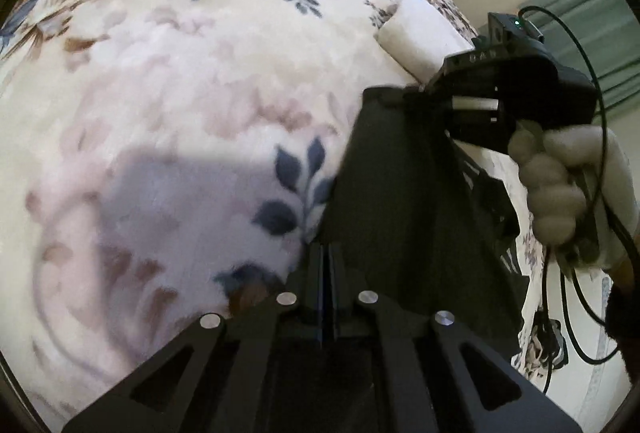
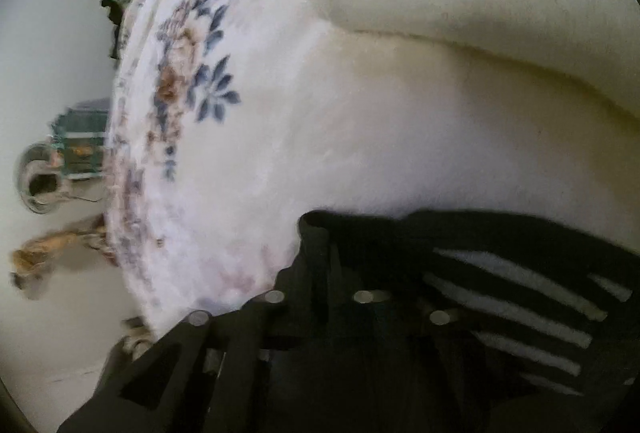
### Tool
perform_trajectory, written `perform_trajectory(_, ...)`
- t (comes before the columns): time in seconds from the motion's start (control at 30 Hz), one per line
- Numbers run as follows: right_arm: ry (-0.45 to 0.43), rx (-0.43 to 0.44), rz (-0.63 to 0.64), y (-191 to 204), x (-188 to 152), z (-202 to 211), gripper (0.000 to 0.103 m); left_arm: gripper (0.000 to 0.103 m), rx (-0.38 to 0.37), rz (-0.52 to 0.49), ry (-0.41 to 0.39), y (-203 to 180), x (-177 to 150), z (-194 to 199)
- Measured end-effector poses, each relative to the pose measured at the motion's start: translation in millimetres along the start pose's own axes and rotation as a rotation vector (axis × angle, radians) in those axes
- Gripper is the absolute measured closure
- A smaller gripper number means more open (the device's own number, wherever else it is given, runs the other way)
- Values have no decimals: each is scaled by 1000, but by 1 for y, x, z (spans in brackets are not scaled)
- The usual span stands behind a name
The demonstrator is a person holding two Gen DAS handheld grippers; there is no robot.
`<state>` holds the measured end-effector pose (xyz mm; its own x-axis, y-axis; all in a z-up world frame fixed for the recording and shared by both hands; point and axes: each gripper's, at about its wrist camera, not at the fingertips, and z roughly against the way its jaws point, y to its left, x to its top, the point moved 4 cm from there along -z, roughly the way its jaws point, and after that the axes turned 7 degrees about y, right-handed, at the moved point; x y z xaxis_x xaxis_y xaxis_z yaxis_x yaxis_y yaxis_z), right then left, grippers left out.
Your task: Fold small clothes
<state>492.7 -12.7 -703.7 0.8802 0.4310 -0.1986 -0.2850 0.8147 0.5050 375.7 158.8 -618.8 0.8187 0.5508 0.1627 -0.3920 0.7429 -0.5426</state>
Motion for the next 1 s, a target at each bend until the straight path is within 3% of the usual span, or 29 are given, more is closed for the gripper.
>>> perform_trajectory(0.1, -47, 38, -99, -16, 5, 2, 98, 102, 7, 27, 31, 10, -8, 0)
perform_trajectory(0.23, -8, 107, -137, -23, 1, 2, 94, 101, 48, 68, 64, 17, -12, 14)
perform_trajectory(0.27, 7, 159, -167, -25, -2, 7, 91, 101, 60, 64, 63, 17, -12, 20)
perform_trajectory(0.33, -13, 195, -185, -31, -13, 28, 65, 99, 108, 46, 51, 12, -10, 33)
perform_trajectory(0.4, -73, 144, -168, -41, -29, 59, 47, 81, 173, 24, 45, 6, -6, 43)
perform_trajectory(0.47, -100, 37, -125, -52, -46, 83, 46, 25, 186, -3, 28, -2, -2, 47)
perform_trajectory(0.5, -74, -26, -91, -56, -54, 86, 46, 20, 196, -12, 13, -5, 0, 49)
perform_trajectory(0.67, 174, -73, 3, -62, -75, 35, 47, 19, 215, -52, 32, -20, 3, 37)
perform_trajectory(0.73, 108, -184, -32, -75, -64, 23, 47, 19, 205, -65, 48, -25, 2, 31)
perform_trajectory(0.8, -1, -212, -120, -89, -51, 32, 47, 19, 209, -86, 58, -31, 0, 31)
perform_trajectory(0.9, -139, -131, -230, -101, -56, 74, 47, 19, 187, -120, 59, -41, -4, 36)
perform_trajectory(1.0, -197, -64, -259, -107, -93, 124, 47, 19, 191, -151, 58, -54, -13, 43)
